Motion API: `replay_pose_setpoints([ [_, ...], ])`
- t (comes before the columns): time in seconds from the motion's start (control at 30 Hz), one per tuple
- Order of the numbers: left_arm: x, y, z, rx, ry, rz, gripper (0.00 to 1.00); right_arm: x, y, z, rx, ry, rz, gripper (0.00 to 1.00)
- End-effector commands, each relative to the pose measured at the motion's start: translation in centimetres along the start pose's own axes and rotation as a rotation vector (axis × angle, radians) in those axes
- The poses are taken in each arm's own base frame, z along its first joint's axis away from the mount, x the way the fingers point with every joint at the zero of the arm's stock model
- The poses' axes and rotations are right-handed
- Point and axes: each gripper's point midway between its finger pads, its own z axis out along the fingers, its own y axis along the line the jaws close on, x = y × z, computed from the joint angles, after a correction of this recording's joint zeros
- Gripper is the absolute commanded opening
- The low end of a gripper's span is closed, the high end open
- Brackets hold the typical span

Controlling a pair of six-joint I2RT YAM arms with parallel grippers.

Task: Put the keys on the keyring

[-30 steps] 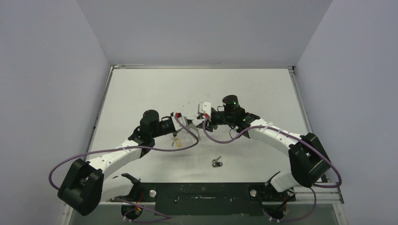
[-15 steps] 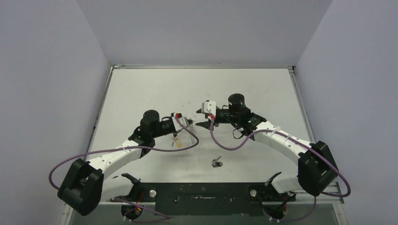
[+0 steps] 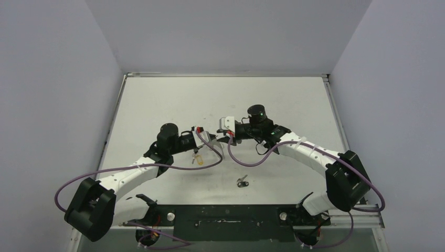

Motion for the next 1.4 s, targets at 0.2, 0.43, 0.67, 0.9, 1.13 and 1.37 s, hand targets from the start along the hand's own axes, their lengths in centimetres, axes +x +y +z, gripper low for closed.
replay_pose_setpoints([
  [0.2,-3.0,0.7,0.3,0.0,-0.078,0.058,0.0,-1.5,-0.2,1.3,-0.048,-0.019,-0.088,0.27],
  [0.43,-3.0,0.8,0.3,-0.004,-0.078,0.062,0.0,-1.2,-0.6,1.2,-0.036,0.001,-0.099,0.01],
  [0.67,-3.1,0.8,0.2,-0.003,-0.08,0.067,0.0,-1.2,-1.2,0.3,0.003,0.0,-0.084,0.37],
  [0.9,-3.1,0.7,0.2,0.001,-0.082,0.067,0.0,-1.0,-1.5,0.5,0.0,-0.014,-0.069,0.26],
  [1.13,-3.4,0.8,0.2,-0.001,-0.086,0.072,0.0,-0.4,-1.5,0.9,-0.009,-0.006,-0.06,0.19],
  [1.37,-3.5,0.8,0.3,0.002,-0.09,0.07,0.0,-0.3,-1.3,1.3,-0.033,-0.02,-0.054,0.23],
])
